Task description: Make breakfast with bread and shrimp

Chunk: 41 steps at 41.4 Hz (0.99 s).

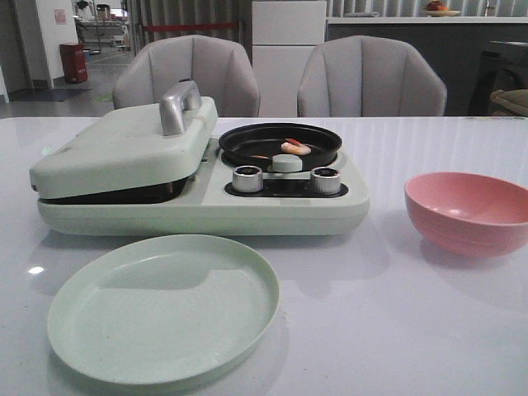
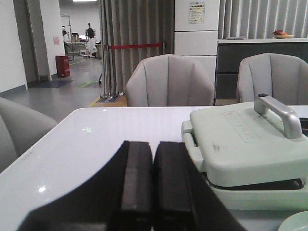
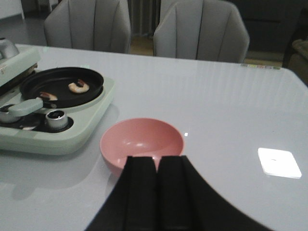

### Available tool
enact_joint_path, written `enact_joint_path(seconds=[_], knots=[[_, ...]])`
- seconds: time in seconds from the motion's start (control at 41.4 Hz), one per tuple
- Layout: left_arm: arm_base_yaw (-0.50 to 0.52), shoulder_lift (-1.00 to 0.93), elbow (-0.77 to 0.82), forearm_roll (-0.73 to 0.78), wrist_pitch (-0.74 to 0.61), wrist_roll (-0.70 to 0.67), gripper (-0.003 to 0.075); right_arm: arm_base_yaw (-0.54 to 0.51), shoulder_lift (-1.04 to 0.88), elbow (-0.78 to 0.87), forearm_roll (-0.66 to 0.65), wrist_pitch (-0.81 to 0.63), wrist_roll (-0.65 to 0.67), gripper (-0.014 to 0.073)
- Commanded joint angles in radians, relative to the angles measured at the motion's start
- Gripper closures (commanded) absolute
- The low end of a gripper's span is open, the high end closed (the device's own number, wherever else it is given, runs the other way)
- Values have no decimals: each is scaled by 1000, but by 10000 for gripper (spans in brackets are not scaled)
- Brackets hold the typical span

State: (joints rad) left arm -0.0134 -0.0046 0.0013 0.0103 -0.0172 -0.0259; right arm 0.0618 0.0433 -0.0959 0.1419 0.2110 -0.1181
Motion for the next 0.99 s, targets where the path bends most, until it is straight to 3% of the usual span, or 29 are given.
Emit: enact_joint_path(seconds=[0.0, 0.097, 0.604, 0.773, 0.966], knots=[[-4, -23, 33, -10, -83, 1, 619, -10, -45, 62, -3, -218, -2, 558], [-4, -23, 33, -10, -83, 1, 619, -12, -75, 125, -3, -285, -2, 558], [-4, -23, 33, -10, -83, 1, 619, -24, -72, 122, -16, -272, -1, 558], [-4, -23, 33, -10, -83, 1, 619, -24, -72, 122, -184, -275, 153, 558], [-4, -23, 33, -10, -83, 1, 619, -24, -72, 122, -209, -282, 196, 558]])
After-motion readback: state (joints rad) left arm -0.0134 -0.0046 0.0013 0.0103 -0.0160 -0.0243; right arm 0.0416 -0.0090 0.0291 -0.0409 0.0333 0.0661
